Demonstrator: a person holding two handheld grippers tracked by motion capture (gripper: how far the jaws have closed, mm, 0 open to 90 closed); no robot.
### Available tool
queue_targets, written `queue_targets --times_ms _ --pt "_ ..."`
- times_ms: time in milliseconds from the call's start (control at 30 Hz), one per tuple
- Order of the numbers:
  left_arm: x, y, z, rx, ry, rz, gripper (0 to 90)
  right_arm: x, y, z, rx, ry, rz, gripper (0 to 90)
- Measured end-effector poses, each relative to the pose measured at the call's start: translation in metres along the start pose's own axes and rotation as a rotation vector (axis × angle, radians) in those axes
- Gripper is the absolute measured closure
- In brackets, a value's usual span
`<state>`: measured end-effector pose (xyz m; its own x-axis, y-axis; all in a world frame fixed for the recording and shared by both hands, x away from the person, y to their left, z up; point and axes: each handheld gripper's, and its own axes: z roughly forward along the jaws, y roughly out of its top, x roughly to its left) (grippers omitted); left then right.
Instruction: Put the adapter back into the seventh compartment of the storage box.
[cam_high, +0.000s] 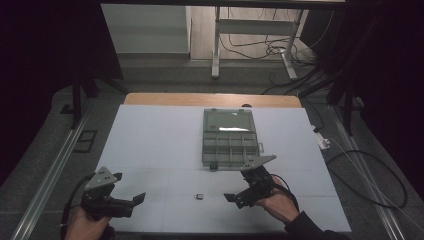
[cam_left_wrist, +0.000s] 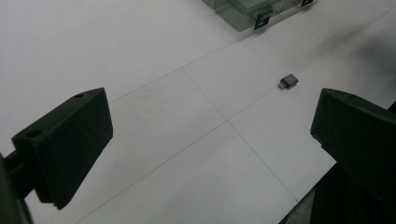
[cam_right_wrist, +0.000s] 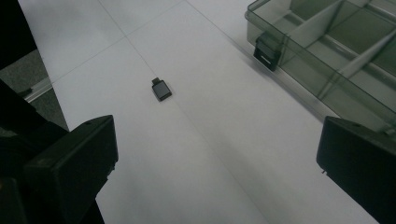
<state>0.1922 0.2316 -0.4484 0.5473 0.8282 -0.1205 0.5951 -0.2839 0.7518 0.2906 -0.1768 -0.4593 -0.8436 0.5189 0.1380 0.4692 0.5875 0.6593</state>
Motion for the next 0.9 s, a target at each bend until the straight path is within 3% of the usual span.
queue_targets --times_ms 233,900 --pt "0.000 0.000 0.000 0.001 -0.002 0.000 0.0 0.007 0.006 0.021 0.047 0.023 -0.030 0.0" --pt "0.001 0.000 0.000 0.002 -0.012 0.003 0.0 0.030 0.026 0.064 0.165 0.024 -0.120 0.0"
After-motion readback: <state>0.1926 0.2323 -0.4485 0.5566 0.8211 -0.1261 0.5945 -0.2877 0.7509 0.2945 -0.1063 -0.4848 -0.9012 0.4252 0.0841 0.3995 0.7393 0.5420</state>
